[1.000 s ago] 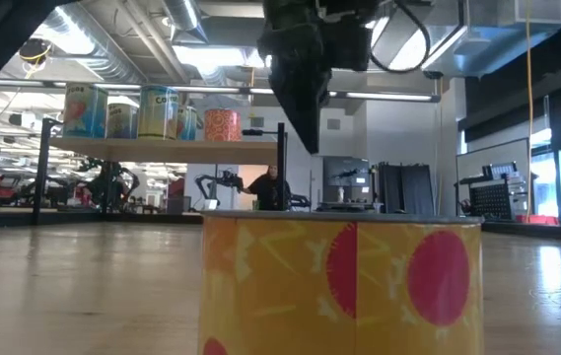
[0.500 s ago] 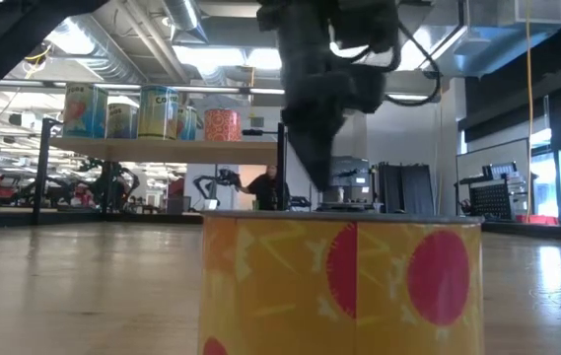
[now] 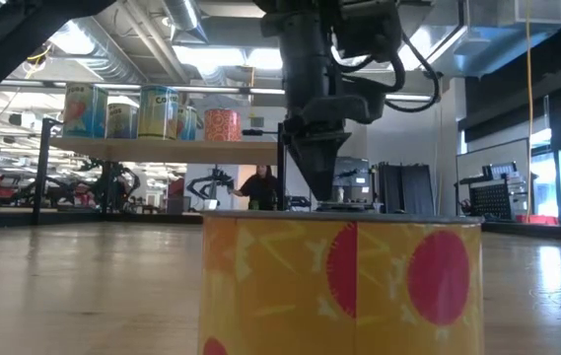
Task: Pick and place cans onto a shelf
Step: Put the blue tuna can on the shelf
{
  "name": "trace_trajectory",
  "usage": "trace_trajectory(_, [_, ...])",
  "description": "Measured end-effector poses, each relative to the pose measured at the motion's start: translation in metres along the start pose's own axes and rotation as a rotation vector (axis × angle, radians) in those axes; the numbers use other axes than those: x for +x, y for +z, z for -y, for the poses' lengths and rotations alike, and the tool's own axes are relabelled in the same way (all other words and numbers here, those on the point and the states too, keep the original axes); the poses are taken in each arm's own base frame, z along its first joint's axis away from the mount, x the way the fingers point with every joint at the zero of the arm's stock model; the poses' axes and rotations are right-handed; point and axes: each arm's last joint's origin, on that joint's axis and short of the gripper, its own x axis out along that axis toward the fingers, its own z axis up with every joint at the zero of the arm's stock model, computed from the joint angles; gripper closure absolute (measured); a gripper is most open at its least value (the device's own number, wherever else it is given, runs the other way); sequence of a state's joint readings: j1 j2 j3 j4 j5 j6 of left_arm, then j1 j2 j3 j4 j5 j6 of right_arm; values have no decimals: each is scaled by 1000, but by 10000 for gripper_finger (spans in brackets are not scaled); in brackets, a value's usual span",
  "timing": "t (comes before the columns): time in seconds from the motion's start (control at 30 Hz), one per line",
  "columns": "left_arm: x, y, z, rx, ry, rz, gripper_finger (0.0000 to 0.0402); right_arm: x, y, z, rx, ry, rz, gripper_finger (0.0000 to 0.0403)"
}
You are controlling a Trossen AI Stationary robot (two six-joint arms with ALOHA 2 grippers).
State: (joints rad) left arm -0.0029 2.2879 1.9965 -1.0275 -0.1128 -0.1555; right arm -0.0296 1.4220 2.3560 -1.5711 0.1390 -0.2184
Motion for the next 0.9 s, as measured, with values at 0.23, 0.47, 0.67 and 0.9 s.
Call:
trace_trajectory(0.23, [0,1,-2,-199,-24,-3,337,0,0,0,0,0,0,397])
trace_trajectory(0.47, [0,1,-2,-322,-76,-20,337,0,0,0,0,0,0,397])
trace_trajectory(0.67, [1,1,-3,-379,-61,-18,337,0,0,0,0,0,0,397])
trace_trajectory(0.9, [1,1,-4,-437,-33,-9,337,0,0,0,4,0,0,397])
